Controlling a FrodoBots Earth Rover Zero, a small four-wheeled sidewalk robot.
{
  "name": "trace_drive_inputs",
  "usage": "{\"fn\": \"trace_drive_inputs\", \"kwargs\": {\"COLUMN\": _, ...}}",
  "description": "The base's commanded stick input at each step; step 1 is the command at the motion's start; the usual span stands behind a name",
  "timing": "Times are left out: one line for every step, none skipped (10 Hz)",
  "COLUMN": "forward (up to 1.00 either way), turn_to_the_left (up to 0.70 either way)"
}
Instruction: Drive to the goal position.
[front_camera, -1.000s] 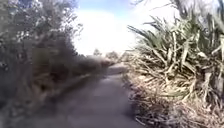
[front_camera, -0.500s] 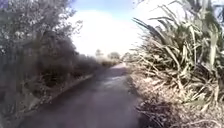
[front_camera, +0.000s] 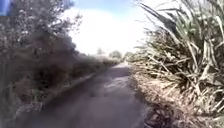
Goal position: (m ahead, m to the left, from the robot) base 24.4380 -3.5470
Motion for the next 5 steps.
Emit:
{"fn": "trace_drive_inputs", "kwargs": {"forward": 0.7, "turn_to_the_left": -0.03}}
{"fn": "trace_drive_inputs", "kwargs": {"forward": 0.7, "turn_to_the_left": -0.35}}
{"fn": "trace_drive_inputs", "kwargs": {"forward": 0.7, "turn_to_the_left": 0.0}}
{"fn": "trace_drive_inputs", "kwargs": {"forward": 0.7, "turn_to_the_left": 0.0}}
{"fn": "trace_drive_inputs", "kwargs": {"forward": 0.7, "turn_to_the_left": 0.0}}
